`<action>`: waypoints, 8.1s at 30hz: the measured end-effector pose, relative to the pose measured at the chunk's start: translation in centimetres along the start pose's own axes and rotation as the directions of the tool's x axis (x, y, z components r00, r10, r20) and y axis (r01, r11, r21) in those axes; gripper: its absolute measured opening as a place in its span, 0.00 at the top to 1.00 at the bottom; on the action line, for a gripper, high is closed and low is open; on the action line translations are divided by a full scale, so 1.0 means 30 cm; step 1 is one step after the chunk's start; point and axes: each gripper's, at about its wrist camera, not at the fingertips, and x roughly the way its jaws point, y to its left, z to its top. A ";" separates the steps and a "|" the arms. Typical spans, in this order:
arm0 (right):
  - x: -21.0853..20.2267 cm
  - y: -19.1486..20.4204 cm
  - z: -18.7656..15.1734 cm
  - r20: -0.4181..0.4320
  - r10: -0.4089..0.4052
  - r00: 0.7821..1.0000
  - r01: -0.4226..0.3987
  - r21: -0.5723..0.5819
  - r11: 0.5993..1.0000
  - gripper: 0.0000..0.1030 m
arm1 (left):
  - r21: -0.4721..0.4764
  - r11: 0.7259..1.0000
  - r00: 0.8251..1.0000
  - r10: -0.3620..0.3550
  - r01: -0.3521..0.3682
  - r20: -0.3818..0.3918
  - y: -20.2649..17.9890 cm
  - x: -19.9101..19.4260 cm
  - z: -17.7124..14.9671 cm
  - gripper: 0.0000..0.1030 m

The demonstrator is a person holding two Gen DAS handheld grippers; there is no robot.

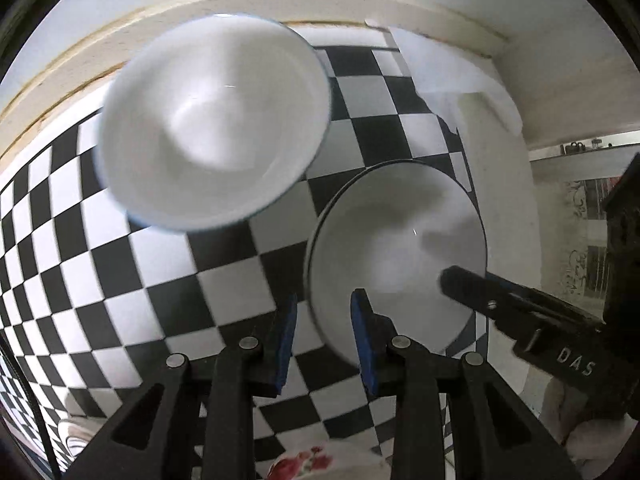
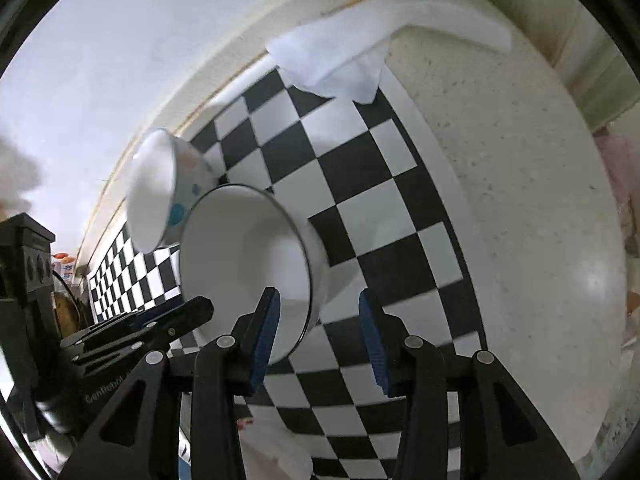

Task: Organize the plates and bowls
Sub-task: 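Lift the white bowl with both grippers toward the other plain white bowl, then lower the held bowl into the other white bowl and grip both rims, then lift the nested white bowls with both grippers toward the blue-flower bowl, then lower the nested bowls into the blue-flower bowl and grip all rims together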

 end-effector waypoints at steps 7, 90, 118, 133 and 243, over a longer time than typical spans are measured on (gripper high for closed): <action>0.063 -0.015 0.040 -0.027 -0.009 1.000 0.009 0.009 1.000 0.76 | 0.044 0.998 0.999 0.041 -0.043 0.032 -0.024 0.041 0.007 0.76; -0.067 0.200 -0.702 -0.058 -0.132 0.990 0.118 -0.199 0.973 0.85 | 0.088 0.983 0.987 0.158 -0.158 0.012 0.022 -0.123 -0.612 0.77; -0.188 0.382 -0.002 0.075 0.027 0.997 -0.012 -0.201 0.979 0.48 | -0.156 0.980 0.981 0.141 -0.119 0.135 0.267 -0.327 0.005 0.71; 0.040 0.464 0.272 -0.009 -0.040 0.999 0.037 -0.231 0.972 0.48 | -0.171 0.975 0.987 0.152 -0.141 0.049 0.305 -0.151 0.220 0.71; -0.048 0.227 -0.689 -0.062 -0.108 0.992 0.102 -0.100 0.990 0.86 | 0.101 0.991 0.995 0.086 -0.090 0.040 0.054 -0.172 -0.596 0.84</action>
